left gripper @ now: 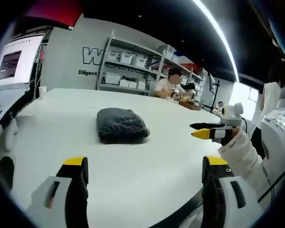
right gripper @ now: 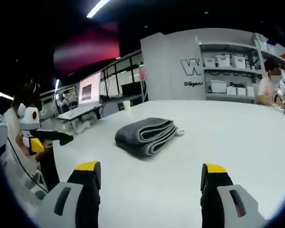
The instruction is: Open the folded towel by lifting each exposed corner and separating the folded layers until the towel lies flat within the target outline without major curled edges
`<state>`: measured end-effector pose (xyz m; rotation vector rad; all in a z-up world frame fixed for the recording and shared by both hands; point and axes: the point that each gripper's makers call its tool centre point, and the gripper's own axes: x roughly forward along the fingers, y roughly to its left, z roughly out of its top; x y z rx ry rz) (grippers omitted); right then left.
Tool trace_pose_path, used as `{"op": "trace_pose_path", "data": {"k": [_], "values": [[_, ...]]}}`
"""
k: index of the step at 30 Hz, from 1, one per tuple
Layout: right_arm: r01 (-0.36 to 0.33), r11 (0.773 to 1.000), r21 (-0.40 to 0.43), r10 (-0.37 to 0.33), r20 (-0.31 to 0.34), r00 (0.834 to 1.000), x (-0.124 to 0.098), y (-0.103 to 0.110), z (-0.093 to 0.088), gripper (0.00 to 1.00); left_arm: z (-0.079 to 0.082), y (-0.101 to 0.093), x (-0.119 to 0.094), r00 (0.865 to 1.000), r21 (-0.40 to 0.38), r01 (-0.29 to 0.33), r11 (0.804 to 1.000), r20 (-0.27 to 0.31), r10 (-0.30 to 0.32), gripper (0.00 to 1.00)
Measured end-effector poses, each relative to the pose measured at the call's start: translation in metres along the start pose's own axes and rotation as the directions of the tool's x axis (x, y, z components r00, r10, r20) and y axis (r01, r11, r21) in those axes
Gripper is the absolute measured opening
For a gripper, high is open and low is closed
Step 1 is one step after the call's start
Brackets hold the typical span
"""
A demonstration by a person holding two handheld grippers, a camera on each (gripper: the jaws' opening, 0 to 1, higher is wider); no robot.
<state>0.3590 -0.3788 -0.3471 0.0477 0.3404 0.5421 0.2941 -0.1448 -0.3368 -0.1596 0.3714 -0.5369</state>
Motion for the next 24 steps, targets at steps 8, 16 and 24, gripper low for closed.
{"op": "trace_pose_path", "data": {"k": [8, 16, 24], "values": [[-0.037, 0.998, -0.053, 0.037, -0.007, 0.999, 0.024, 0.009, 0.014, 0.84, 0.003, 0.005, -0.005, 1.0, 0.007, -0.021, 1.0, 0.004, 0.021, 0.98], [-0.045, 0.998, -0.048, 0.045, -0.012, 0.999, 0.053, 0.003, 0.021, 0.78, 0.004, 0.008, -0.007, 0.999, 0.009, -0.036, 0.999, 0.004, 0.035, 0.97], [-0.043, 0.999, -0.024, 0.042, -0.019, 0.999, 0.085, -0.003, 0.019, 0.7, 0.008, 0.011, -0.008, 0.999, 0.013, -0.046, 0.999, 0.009, 0.046, 0.97]]}}
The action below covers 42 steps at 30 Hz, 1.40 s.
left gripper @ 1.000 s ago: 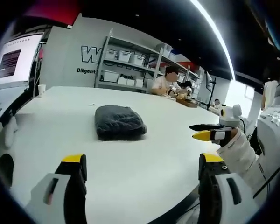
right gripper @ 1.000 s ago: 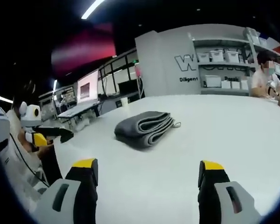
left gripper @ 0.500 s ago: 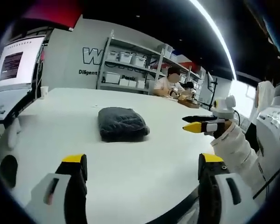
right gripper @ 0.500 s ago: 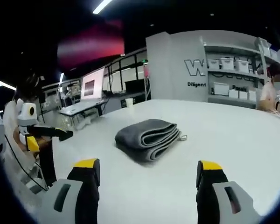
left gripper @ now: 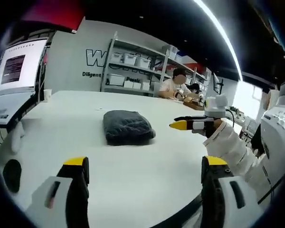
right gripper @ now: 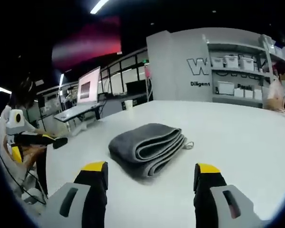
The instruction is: Open the folded towel by lifting each exposed corner and separating the folded layers until the towel lies flat within the target outline without major curled edges
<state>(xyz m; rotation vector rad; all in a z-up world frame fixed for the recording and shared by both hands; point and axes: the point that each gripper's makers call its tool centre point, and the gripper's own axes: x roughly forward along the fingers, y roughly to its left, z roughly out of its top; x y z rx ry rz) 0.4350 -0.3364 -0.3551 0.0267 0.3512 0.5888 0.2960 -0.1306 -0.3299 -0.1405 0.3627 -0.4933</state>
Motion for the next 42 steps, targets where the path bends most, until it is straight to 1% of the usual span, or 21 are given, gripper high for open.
{"op": "trace_pose_path", "data": {"k": [4, 5, 8, 10, 14, 17, 20, 23, 26, 31, 34, 35, 36, 38, 40, 42], "values": [[-0.001, 1.0, 0.003, 0.001, -0.009, 1.0, 0.006, 0.0, -0.002, 0.67, 0.0, 0.001, 0.0, 1.0, 0.0, -0.002, 1.0, 0.001, 0.002, 0.97], [-0.007, 1.0, -0.009, 0.006, -0.038, 0.999, 0.021, 0.0, -0.011, 0.66, 0.001, 0.003, -0.001, 1.0, -0.004, -0.01, 1.0, 0.003, 0.01, 0.96], [-0.032, 0.999, 0.014, 0.033, -0.064, 0.997, 0.032, 0.002, -0.019, 0.62, 0.002, 0.004, -0.002, 1.0, -0.008, -0.013, 1.0, 0.007, 0.013, 0.96], [-0.03, 0.999, 0.018, 0.031, -0.059, 0.998, 0.039, 0.002, -0.02, 0.6, 0.003, 0.006, -0.003, 1.0, -0.013, -0.018, 1.0, 0.011, 0.018, 0.96], [-0.03, 0.999, 0.026, 0.032, -0.067, 0.997, 0.055, -0.003, -0.025, 0.52, 0.004, 0.008, -0.003, 1.0, -0.011, -0.022, 1.0, 0.01, 0.022, 0.96], [-0.021, 1.0, 0.014, 0.023, -0.089, 0.996, 0.063, -0.006, -0.03, 0.5, 0.004, 0.009, -0.003, 1.0, -0.009, -0.024, 1.0, 0.009, 0.024, 0.95], [-0.009, 1.0, 0.0, 0.009, -0.11, 0.994, 0.069, -0.009, -0.036, 0.46, 0.004, 0.01, -0.003, 1.0, -0.01, -0.028, 1.0, 0.009, 0.029, 0.95], [-0.026, 1.0, 0.013, 0.027, -0.125, 0.992, 0.075, -0.006, -0.043, 0.41, 0.002, 0.012, -0.004, 0.999, -0.01, -0.036, 0.999, 0.003, 0.036, 0.95], [-0.029, 0.999, 0.032, 0.032, -0.118, 0.993, 0.078, -0.006, -0.043, 0.39, 0.001, 0.013, -0.004, 0.999, -0.015, -0.038, 0.999, 0.001, 0.038, 0.95], [-0.046, 0.998, 0.05, 0.051, -0.1, 0.994, 0.083, -0.004, -0.041, 0.32, 0.002, 0.012, -0.003, 0.999, -0.013, -0.038, 0.999, -0.001, 0.038, 0.95], [-0.089, 0.994, 0.068, 0.095, -0.087, 0.992, 0.084, 0.004, -0.041, 0.22, 0.001, 0.011, -0.002, 0.999, -0.011, -0.036, 0.999, -0.004, 0.036, 0.95], [-0.097, 0.993, 0.068, 0.102, -0.082, 0.991, 0.085, 0.005, -0.041, 0.18, 0.001, 0.011, -0.002, 0.999, -0.01, -0.036, 0.999, -0.007, 0.036, 0.94], [-0.124, 0.99, 0.073, 0.13, -0.074, 0.989, 0.085, 0.009, -0.041, 0.12, 0.0, 0.011, -0.002, 0.999, -0.008, -0.036, 0.999, -0.012, 0.036, 0.94], [-0.119, 0.99, 0.071, 0.123, -0.068, 0.99, 0.086, 0.008, -0.041, 0.1, -0.001, 0.011, -0.001, 0.999, -0.007, -0.038, 0.999, -0.017, 0.038, 0.94], [-0.129, 0.99, 0.056, 0.132, -0.065, 0.989, 0.086, 0.009, -0.041, 0.06, -0.002, 0.011, -0.001, 0.999, -0.005, -0.039, 0.999, -0.02, 0.039, 0.94], [-0.132, 0.989, 0.071, 0.136, -0.053, 0.989, 0.086, 0.009, -0.04, 0.03, -0.002, 0.011, -0.001, 0.999, -0.006, -0.037, 0.999, -0.019, 0.037, 0.95]]}}
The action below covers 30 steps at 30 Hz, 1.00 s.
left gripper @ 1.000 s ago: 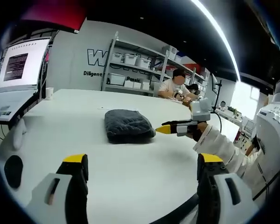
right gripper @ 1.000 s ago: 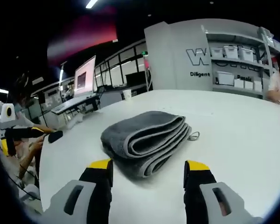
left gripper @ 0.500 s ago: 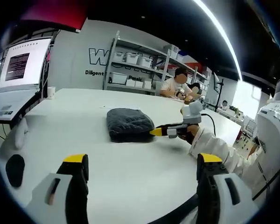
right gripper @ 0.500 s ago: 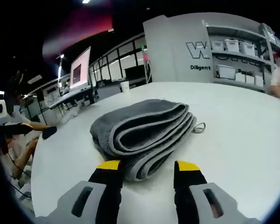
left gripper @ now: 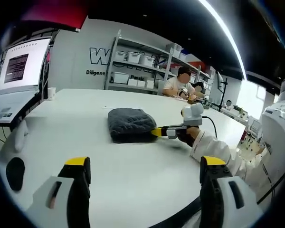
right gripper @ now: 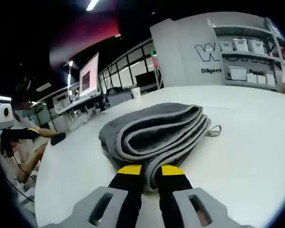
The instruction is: Open the folded towel by lifting each exposed corner and separating the folded layers until the towel lies flat within the target outline without major curled edges
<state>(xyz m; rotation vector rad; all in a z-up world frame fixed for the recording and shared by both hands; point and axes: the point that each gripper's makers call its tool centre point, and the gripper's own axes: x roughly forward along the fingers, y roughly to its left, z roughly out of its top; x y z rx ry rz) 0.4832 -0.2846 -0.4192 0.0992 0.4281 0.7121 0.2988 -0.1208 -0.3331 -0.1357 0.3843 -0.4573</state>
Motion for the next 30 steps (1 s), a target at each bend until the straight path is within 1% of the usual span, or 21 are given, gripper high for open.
{"op": "trace_pose_path", "data": {"k": [2, 5, 11, 15, 19, 27, 30], "values": [[-0.004, 1.0, 0.009, 0.004, 0.004, 1.0, 0.0, 0.0, -0.001, 0.02, 0.001, -0.001, 0.0, 1.0, -0.006, 0.004, 1.0, 0.009, -0.004, 0.95], [-0.006, 1.0, 0.017, 0.006, 0.01, 1.0, -0.001, 0.001, -0.002, 0.01, 0.001, -0.002, 0.001, 1.0, -0.003, 0.005, 1.0, 0.006, -0.005, 0.95], [0.016, 1.0, 0.0, -0.016, 0.017, 1.0, -0.002, -0.004, -0.002, 0.0, -0.001, -0.003, 0.001, 1.0, -0.007, 0.008, 1.0, 0.006, -0.008, 0.95], [0.031, 1.0, -0.003, -0.031, 0.019, 0.999, -0.004, -0.006, -0.002, 0.0, 0.001, -0.003, 0.0, 1.0, -0.011, 0.011, 1.0, 0.016, -0.011, 0.95], [0.038, 0.999, -0.005, -0.038, 0.022, 0.999, -0.006, -0.008, -0.003, 0.0, 0.0, 0.0, 0.0, 1.0, -0.011, 0.003, 1.0, 0.014, -0.003, 0.95], [0.055, 0.998, 0.003, -0.055, 0.024, 0.998, -0.009, -0.013, -0.003, 0.0, -0.001, -0.001, 0.0, 1.0, -0.015, 0.007, 1.0, 0.01, -0.007, 0.95], [0.057, 0.998, 0.007, -0.057, 0.025, 0.998, -0.011, -0.015, -0.004, 0.0, -0.004, 0.001, 0.0, 1.0, -0.025, -0.003, 1.0, -0.002, 0.003, 0.96]]}}
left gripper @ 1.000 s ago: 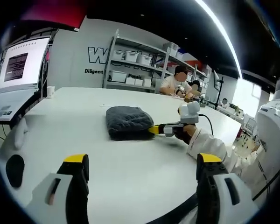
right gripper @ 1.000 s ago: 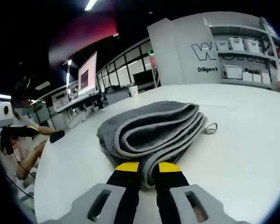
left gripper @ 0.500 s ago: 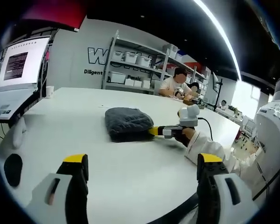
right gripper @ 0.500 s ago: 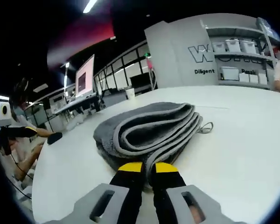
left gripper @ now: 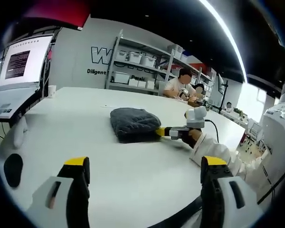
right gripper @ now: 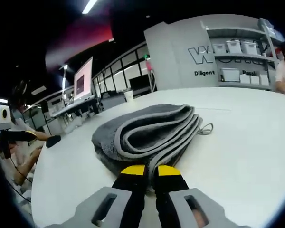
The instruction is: Open the folded towel by lifting each exposed corner and separating the folded layers until the towel lies flat within the target outline without major curled edges
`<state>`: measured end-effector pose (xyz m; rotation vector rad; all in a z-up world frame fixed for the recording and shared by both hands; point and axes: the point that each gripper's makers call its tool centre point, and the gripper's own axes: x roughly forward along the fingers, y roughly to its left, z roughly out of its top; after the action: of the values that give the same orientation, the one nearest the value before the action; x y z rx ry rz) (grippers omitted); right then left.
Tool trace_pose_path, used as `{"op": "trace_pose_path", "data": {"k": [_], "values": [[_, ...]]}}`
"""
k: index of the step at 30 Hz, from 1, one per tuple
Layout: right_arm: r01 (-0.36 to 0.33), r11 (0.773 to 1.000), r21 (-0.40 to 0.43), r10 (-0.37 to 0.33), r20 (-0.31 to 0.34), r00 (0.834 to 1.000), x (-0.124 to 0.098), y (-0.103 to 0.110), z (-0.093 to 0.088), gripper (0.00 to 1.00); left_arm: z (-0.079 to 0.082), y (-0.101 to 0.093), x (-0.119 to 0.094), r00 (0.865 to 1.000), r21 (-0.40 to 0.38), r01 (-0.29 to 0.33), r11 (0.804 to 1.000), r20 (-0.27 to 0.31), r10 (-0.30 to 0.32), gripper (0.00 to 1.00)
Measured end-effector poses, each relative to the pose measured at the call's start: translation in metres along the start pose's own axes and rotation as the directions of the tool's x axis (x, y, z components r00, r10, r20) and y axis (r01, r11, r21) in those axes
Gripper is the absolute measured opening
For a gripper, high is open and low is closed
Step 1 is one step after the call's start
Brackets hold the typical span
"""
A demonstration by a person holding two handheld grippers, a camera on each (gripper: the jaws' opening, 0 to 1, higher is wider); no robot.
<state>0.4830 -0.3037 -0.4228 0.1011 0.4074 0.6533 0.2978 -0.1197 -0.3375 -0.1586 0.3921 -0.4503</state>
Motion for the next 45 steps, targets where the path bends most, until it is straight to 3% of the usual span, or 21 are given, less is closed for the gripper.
{"op": "trace_pose_path", "data": {"k": [14, 45], "values": [[0.04, 0.999, 0.007, -0.04, 0.006, 0.999, -0.015, -0.019, -0.002, 0.0, -0.011, -0.005, 0.004, 0.998, 0.008, 0.016, 1.0, -0.055, -0.016, 0.99], [0.135, 0.991, 0.025, -0.135, 0.027, 0.99, -0.048, -0.06, -0.004, 0.0, -0.015, -0.013, 0.008, 0.996, 0.027, 0.028, 0.999, -0.085, -0.025, 0.98]]}}
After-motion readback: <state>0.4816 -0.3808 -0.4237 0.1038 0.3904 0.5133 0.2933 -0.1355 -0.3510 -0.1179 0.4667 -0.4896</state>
